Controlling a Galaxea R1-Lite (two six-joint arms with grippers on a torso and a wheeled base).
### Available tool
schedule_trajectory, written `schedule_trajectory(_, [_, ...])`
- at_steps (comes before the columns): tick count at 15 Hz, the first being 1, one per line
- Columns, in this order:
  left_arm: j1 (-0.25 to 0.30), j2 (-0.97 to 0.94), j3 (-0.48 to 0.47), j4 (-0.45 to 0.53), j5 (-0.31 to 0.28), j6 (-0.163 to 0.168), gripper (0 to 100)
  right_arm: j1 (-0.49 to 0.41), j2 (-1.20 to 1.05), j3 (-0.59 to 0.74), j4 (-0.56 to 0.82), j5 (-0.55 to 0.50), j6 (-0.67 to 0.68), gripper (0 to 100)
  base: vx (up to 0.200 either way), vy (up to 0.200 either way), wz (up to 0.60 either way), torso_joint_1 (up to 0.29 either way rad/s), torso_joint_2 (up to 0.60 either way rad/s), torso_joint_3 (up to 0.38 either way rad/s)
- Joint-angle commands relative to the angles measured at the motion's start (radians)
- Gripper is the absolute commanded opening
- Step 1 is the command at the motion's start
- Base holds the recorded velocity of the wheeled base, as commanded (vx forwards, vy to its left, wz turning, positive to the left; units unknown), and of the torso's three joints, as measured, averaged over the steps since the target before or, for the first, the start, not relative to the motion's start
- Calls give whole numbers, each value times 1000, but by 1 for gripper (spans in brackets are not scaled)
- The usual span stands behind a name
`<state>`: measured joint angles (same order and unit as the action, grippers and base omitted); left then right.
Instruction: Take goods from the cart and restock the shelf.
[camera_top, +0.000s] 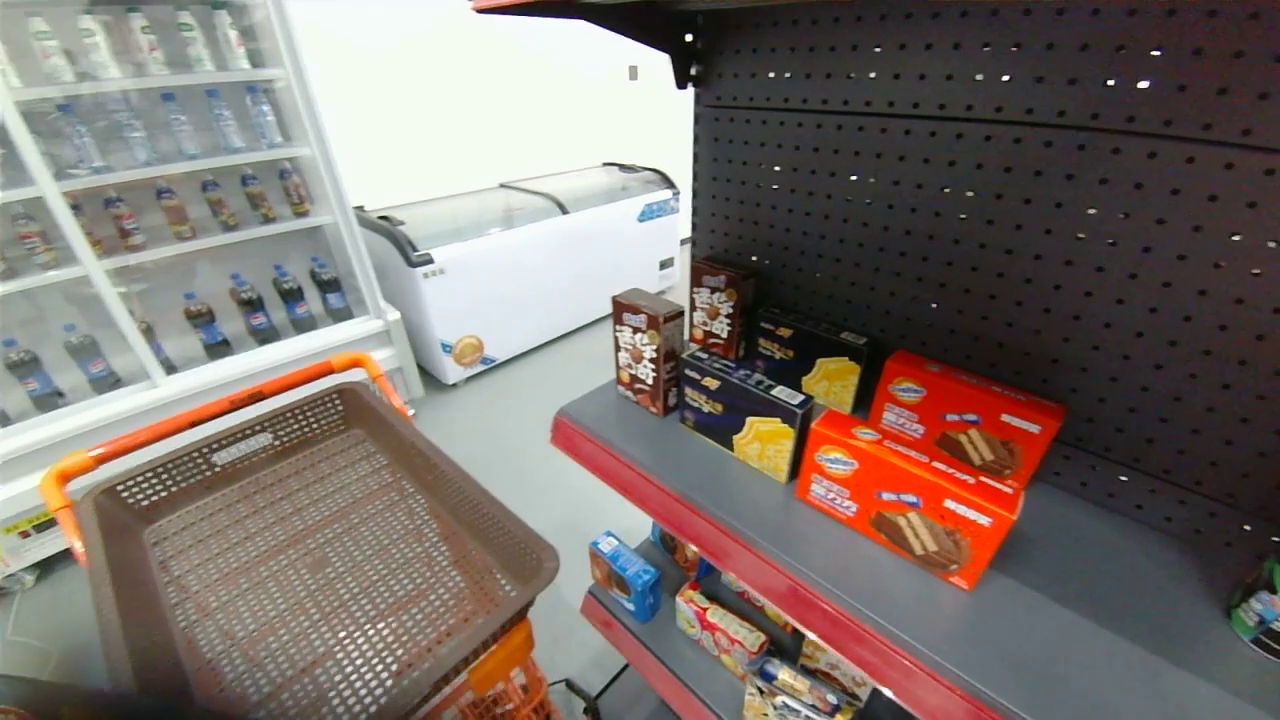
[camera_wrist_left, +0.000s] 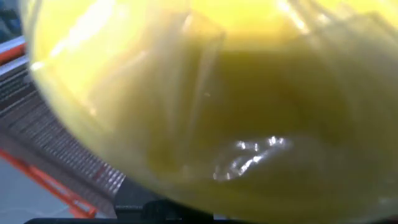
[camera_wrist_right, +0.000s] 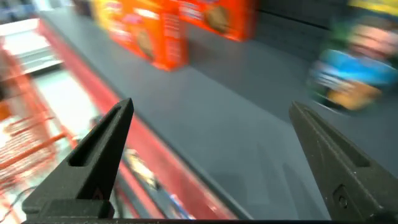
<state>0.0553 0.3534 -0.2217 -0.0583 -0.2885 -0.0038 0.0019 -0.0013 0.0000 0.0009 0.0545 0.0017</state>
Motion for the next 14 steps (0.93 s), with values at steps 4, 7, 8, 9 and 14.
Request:
schedule_trajectory(4, [-3, -22, 31, 2, -1, -1, 0, 0, 1, 0, -1, 1, 0, 100, 0, 0, -600, 0, 2, 2])
schedule_trajectory(7, [-5, -27, 31, 2, -3, -1, 0, 0, 1, 0, -1, 1, 0, 100, 0, 0, -600, 4, 1, -1])
schedule_trajectory(8, [-5, -28, 35, 3, -3, -1, 0, 0, 1, 0, -1, 1, 0, 100, 0, 0, -600, 2, 7, -7])
schedule_trajectory(9, [-5, -28, 35, 2, -3, -1, 0, 0, 1, 0, -1, 1, 0, 100, 0, 0, -600, 7, 2, -7])
schedule_trajectory(14, [-5, -70, 45, 38, -3, -2, 0, 0, 1, 0, -1, 1, 0, 100, 0, 0, -600, 3, 0, 2])
